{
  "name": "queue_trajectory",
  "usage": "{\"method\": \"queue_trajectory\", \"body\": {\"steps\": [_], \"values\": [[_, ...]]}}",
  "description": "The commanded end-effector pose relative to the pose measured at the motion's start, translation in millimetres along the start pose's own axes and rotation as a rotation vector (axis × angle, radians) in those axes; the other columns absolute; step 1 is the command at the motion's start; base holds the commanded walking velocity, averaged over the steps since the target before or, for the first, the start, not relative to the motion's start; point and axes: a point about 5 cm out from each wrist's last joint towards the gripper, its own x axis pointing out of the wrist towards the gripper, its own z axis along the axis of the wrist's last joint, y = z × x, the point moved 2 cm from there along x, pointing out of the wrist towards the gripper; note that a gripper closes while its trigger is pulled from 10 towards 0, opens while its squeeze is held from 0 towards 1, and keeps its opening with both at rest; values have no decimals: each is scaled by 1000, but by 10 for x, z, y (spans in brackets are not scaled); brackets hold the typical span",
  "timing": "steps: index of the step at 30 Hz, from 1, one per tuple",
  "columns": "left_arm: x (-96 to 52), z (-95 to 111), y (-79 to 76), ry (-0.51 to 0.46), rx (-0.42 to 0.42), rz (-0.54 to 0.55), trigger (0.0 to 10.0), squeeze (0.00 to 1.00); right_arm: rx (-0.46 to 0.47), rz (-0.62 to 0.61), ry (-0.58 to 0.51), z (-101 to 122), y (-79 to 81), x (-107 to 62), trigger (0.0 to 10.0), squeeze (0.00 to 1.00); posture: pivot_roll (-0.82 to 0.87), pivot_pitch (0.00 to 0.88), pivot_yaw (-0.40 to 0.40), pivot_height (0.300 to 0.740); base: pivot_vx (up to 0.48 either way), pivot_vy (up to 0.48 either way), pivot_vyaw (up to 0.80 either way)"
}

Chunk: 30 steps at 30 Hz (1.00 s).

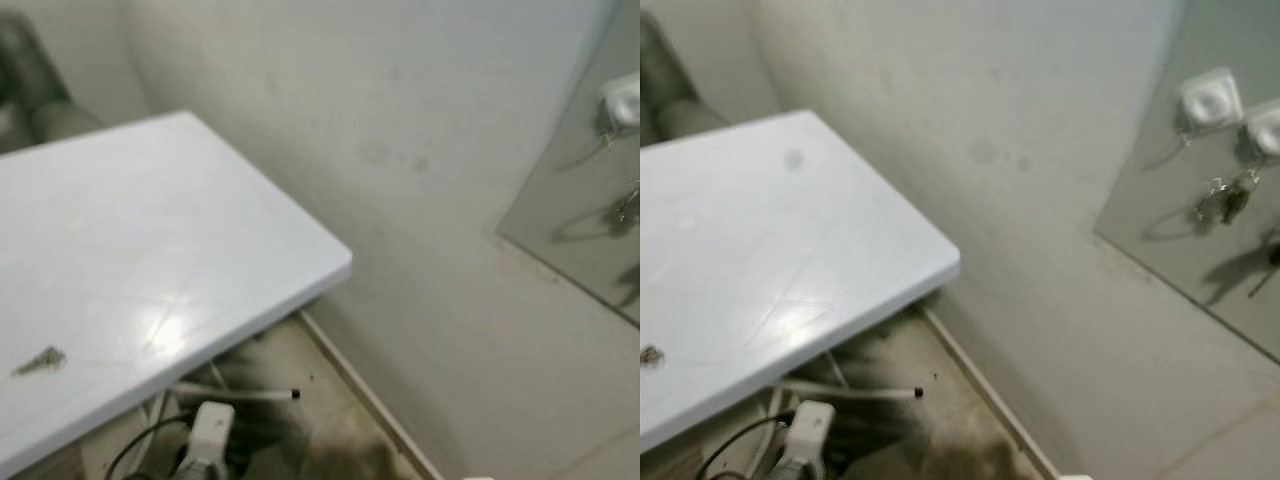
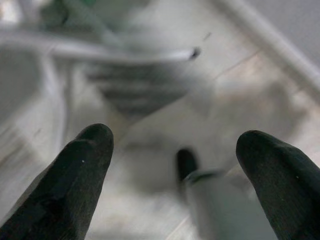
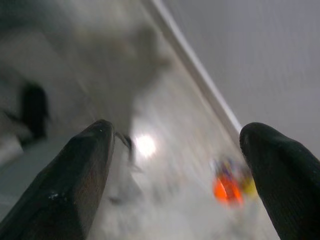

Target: Hang keys on a hook

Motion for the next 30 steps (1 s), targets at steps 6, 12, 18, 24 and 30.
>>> {"method": "queue_trajectory", "body": {"steps": [6, 12, 18, 24, 30], "values": [[13, 36, -78, -12, -13, -15, 10000, 0, -1, 10, 48, -131, 14, -26, 10000, 0, -37, 0, 12, 732, 0, 0, 800], [14, 38, -68, -12, -32, -4, 10000, 0, 13, 6, 44, -118, 11, -23, 10000, 0, -37, 0, 15, 732, 0, 0, 800], [14, 30, -76, -8, -29, -4, 10000, 0, 17, 9, 41, -105, 20, -19, 10000, 0, -33, 0, 16, 732, 0, 0, 800], [13, 30, -69, -8, -34, -1, 10000, 0, 22, 13, 39, -85, 51, -10, 10000, 0, -29, 0, 17, 732, 0, 0, 800], [11, 19, -52, -3, -44, 6, 10000, 0, 58, 11, 38, -73, 86, -3, 10000, 0, -29, 0, 18, 732, 0, 0, 361]]}}
